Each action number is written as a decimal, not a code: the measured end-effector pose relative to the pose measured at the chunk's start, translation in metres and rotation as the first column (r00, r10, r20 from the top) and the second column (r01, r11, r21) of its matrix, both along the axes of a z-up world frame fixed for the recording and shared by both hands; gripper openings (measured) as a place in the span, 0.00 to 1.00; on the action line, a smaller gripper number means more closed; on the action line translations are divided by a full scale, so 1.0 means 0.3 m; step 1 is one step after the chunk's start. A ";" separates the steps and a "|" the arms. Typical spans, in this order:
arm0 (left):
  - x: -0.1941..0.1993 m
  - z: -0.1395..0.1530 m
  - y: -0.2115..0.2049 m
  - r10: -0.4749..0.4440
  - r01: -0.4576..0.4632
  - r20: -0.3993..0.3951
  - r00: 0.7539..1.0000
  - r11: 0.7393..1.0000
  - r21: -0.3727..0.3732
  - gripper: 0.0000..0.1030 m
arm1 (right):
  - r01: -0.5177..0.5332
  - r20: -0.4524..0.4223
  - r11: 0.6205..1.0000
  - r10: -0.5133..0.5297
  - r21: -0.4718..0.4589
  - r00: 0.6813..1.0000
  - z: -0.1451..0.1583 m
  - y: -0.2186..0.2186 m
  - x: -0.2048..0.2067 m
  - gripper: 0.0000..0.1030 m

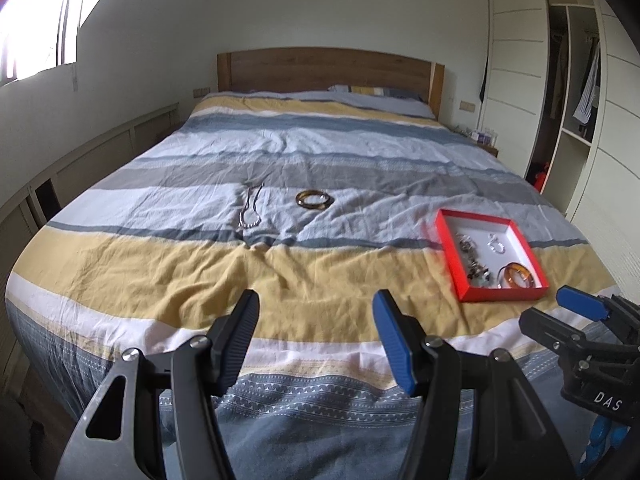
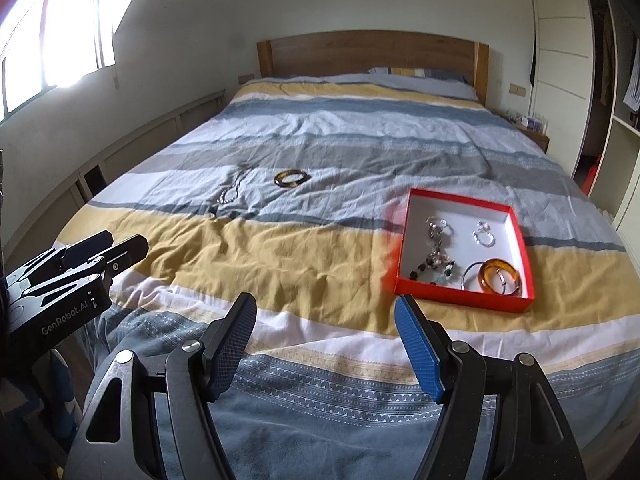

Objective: Organize jewelry
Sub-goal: 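Withdraw both tools from the box toward the necklace and amber bangle, then grasp the silver beaded necklace with the left tool while the right tool grasps the amber bangle, then carry the necklace and amber bangle into the red box and open both tools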

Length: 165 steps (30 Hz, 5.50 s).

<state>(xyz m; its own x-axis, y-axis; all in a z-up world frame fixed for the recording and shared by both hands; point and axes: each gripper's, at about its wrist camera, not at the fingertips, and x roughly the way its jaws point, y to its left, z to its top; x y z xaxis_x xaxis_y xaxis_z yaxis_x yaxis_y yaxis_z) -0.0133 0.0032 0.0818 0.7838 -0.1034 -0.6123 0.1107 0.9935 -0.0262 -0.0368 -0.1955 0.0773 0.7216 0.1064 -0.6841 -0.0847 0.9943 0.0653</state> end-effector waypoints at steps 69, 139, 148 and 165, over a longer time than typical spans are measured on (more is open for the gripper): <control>1.347 -0.537 0.334 0.036 -0.052 -0.285 0.958 0.997 -0.049 0.55 | -0.162 -0.187 0.983 0.177 0.091 0.966 -0.468 0.235 1.487 0.48; 0.546 0.015 -0.697 -0.500 0.486 -0.087 0.862 0.863 -0.138 0.04 | 0.255 -0.002 0.967 -0.255 -0.003 0.967 -0.027 -0.662 0.366 0.09; 0.622 -0.221 -0.871 -0.508 0.490 -0.229 0.830 0.861 -0.133 0.04 | 0.246 -0.123 0.969 -0.247 -0.022 0.961 -0.254 -0.767 0.511 0.09; 0.650 -0.446 -0.897 -0.422 0.424 -0.378 0.824 0.902 -0.082 0.06 | 0.187 -0.209 0.980 -0.196 -0.063 0.958 -0.422 -0.770 0.628 0.10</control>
<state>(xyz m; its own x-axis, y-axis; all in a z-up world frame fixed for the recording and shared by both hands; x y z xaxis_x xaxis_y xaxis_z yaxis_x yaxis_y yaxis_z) 0.1817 -0.2660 -0.0521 0.3718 -0.3669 -0.8527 0.5027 0.8518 -0.1473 0.1517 -0.4265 -0.0492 0.5623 -0.0512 -0.8254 0.1185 0.9928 0.0192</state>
